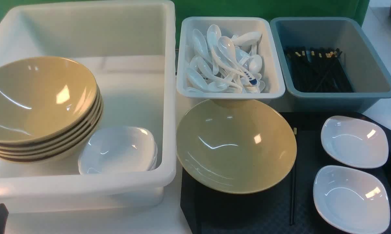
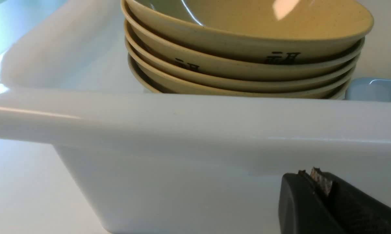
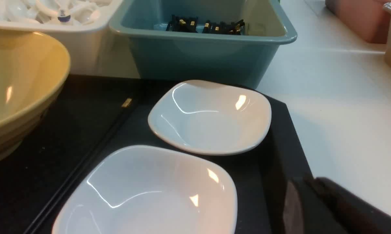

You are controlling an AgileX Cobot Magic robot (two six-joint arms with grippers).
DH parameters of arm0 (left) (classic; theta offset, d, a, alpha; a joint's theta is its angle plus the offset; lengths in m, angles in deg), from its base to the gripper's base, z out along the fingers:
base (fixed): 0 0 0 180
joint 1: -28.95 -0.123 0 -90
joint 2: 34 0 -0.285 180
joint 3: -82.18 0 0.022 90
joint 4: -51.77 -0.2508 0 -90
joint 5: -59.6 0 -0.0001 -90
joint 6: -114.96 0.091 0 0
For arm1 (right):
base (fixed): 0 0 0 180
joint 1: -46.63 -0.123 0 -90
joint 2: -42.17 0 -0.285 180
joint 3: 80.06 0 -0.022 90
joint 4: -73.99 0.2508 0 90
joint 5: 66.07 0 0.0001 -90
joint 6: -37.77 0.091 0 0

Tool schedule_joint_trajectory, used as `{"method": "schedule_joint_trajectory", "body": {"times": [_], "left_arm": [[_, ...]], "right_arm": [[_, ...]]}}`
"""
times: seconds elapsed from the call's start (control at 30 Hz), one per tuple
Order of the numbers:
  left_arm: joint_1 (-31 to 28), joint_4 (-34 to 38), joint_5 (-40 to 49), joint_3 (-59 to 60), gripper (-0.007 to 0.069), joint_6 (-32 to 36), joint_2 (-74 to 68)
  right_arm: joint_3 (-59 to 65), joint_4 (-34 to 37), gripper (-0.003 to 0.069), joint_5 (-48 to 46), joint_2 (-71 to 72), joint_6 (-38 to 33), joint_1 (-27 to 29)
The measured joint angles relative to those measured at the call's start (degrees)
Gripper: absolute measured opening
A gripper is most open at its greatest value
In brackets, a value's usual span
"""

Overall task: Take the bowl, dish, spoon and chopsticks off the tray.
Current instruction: Use the left arm to grab the yellow noodle bowl on the left

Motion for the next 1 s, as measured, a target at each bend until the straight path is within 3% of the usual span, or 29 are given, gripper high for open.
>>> {"method": "schedule_joint_trajectory", "body": {"times": [1.0], "left_arm": [[0.3,0.0,0.0,0.0,-0.0008,0.0,0.0]], "right_arm": [[0.0,0.0,0.0078,0.0,0.0,0.0,0.0]]}}
